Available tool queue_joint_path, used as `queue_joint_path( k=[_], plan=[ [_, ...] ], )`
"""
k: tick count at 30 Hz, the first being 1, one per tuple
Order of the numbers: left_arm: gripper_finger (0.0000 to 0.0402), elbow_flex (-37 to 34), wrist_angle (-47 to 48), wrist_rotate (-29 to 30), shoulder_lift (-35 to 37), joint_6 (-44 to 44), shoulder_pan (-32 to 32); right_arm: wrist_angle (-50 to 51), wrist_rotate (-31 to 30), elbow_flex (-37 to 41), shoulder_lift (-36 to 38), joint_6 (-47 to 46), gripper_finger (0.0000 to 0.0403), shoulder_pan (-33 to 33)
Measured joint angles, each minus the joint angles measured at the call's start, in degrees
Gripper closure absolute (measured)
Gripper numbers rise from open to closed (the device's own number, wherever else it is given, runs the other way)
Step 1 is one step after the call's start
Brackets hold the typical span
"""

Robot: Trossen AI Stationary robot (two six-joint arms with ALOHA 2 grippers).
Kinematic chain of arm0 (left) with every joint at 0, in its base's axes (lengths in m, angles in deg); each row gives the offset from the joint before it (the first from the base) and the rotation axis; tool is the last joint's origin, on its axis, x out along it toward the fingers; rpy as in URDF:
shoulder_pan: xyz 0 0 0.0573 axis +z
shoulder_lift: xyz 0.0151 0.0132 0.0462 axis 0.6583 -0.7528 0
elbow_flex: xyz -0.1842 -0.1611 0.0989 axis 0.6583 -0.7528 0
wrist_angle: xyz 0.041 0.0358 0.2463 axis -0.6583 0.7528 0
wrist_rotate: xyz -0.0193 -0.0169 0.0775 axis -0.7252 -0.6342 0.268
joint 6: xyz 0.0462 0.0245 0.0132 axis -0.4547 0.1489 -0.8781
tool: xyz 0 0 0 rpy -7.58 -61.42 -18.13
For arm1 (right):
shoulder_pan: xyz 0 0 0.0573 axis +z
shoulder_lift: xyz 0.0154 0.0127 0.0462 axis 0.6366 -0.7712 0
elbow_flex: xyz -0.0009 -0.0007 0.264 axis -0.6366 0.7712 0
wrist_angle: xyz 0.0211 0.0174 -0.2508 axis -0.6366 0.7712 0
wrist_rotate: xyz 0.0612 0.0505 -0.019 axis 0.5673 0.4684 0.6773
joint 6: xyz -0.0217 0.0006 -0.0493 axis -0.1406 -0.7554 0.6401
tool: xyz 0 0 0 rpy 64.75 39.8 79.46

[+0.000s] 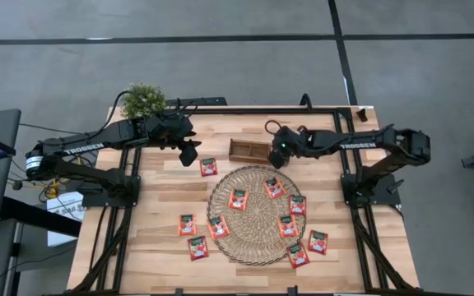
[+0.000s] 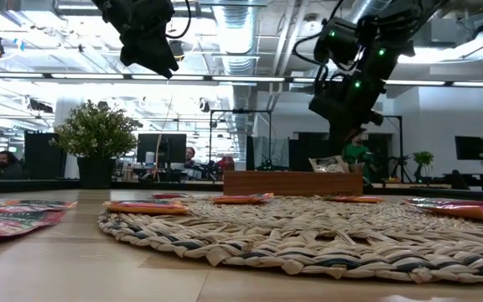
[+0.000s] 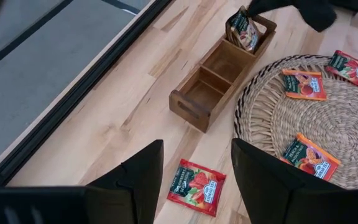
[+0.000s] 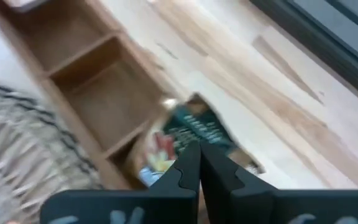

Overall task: Pick & Place Tea
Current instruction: Put the brown tea bag into the right section of the wooden organizer

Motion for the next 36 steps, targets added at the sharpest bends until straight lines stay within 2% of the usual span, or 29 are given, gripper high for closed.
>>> queue_joint_path(
  k=[11, 18, 30, 36],
  plan=[
    [0.022, 0.0, -0.02, 0.0, 0.0, 0.02, 0.0, 3.14, 2.16, 0.01, -0.41, 1.56, 0.0403, -4.88],
    [0.022, 0.0, -0.24, 0.0, 0.0, -0.2, 0.0, 5.07, 3.09, 0.22, -0.34, 1.11, 0.0403, -2.35],
    [0.022, 0.0, -1.46, 0.0, 0.0, -0.22, 0.0, 5.31, -1.59, -4.07, 1.05, 3.02, 0.0403, 0.14],
    [0.022, 0.0, -1.46, 0.0, 0.0, -0.22, 0.0, 3.28, 4.84, -4.35, -0.04, 3.08, 0.0403, -0.88]
  ],
)
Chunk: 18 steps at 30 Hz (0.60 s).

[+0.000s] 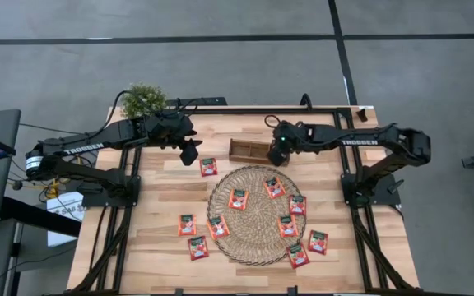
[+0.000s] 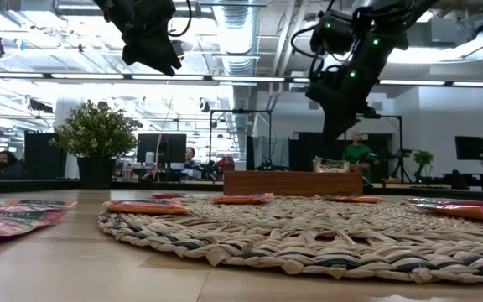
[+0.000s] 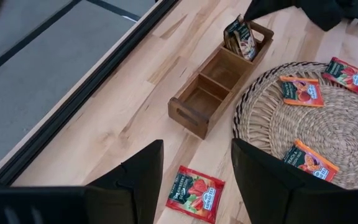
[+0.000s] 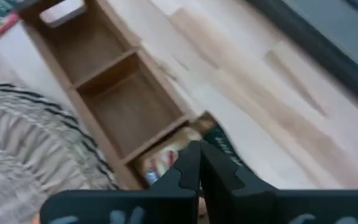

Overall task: Pick & Place Tea
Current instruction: Put the brown tea bag into the right section of the wooden organizer

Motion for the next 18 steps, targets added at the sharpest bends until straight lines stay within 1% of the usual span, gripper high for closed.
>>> queue_joint_path(
  k=[5, 13, 18],
  plan=[
    [0.022, 0.0, 0.0, -0.02, 0.0, 0.0, 0.02, 0.59, 2.86, 0.04, -3.22, -0.02, 0.0403, 0.04],
    [0.022, 0.0, 0.0, -0.92, 0.02, -0.22, 0.0, 0.33, 3.12, 0.07, -8.64, -0.48, 0.0403, 0.31],
    [0.022, 0.0, 0.0, -0.94, 0.01, -0.24, 0.0, 0.19, 3.1, 0.04, -9.67, -0.48, 0.0403, 0.35]
  ],
)
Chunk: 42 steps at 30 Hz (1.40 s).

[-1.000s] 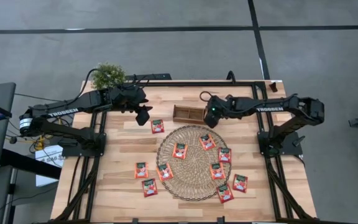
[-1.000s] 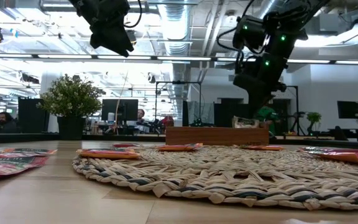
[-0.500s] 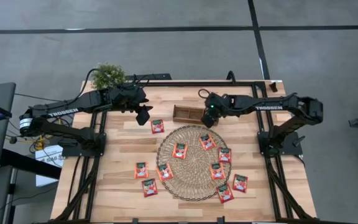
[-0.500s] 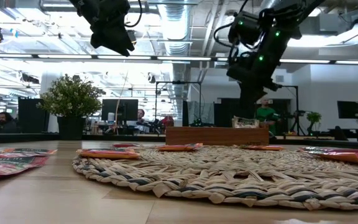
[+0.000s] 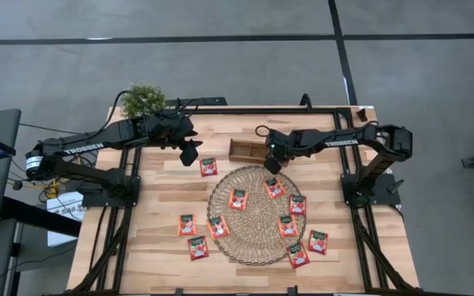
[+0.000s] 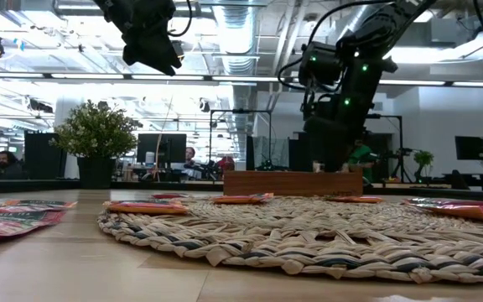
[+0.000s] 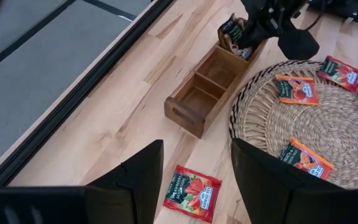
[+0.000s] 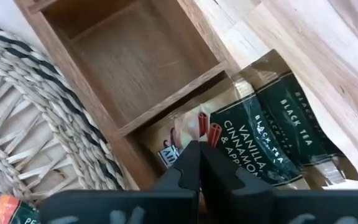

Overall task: Pick & Place Tea
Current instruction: Put the brown tea bag into the right section of the wooden organizer, then adjust the wooden organizer

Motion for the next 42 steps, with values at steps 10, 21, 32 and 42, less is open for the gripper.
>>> queue_joint_path(
  k=[10, 21, 32, 42],
  plan=[
    [0.022, 0.0, 0.0, -0.02, -0.01, 0.01, 0.0, 1.68, 0.35, 0.02, 9.77, -3.6, 0.0403, 2.26],
    [0.022, 0.0, 0.02, -0.03, 0.0, 0.02, 0.0, 17.35, -1.41, 0.42, 23.47, -15.59, 0.0403, 11.54],
    [0.022, 0.0, 0.01, -0.11, 0.01, 0.09, 0.0, 1.54, -4.96, 12.48, 17.13, -25.62, 0.0403, 14.79],
    [0.022, 0.0, -0.11, -0.13, 0.01, 0.07, 0.0, -3.57, -4.59, 13.92, 9.36, -24.2, 0.0403, 13.67]
  ],
)
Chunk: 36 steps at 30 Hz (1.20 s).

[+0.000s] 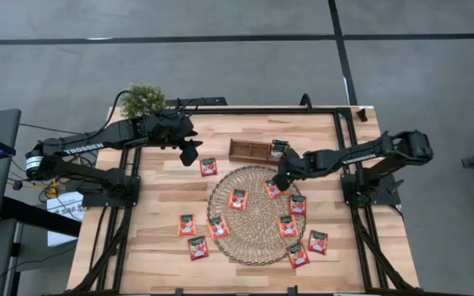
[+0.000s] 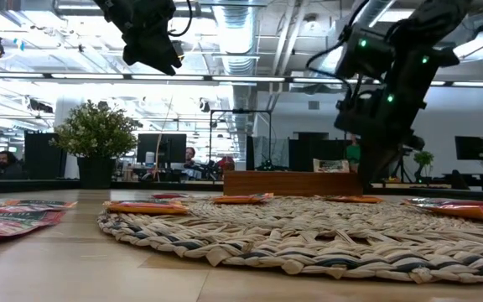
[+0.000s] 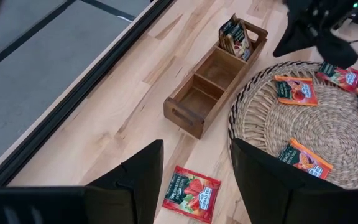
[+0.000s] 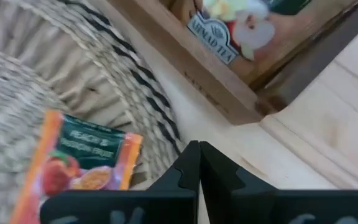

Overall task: Pick & Place Tea
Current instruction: Adjust the wooden organizer, then put the red tea bag into the middle section of the wooden organizer

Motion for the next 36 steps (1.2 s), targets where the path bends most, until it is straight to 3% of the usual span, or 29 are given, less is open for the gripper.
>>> queue_joint_path(
  k=[10, 29, 33, 36],
  plan=[
    [0.022, 0.0, -0.08, 0.01, 0.0, -0.7, 0.0, -2.39, -1.46, 0.0, -5.61, 0.64, 0.0403, -0.78],
    [0.022, 0.0, -0.28, 0.04, 0.0, -0.87, 0.0, -2.72, -4.47, -0.02, -5.59, 5.12, 0.0403, -6.46],
    [0.022, 0.0, -0.28, 0.04, 0.0, -0.87, 0.0, -2.67, -2.66, -0.02, -5.59, 5.12, 0.0403, -5.95],
    [0.022, 0.0, -0.25, 0.04, 0.0, -0.84, 0.0, -2.52, 2.66, -0.02, -4.53, 5.12, 0.0403, -4.48]
  ],
)
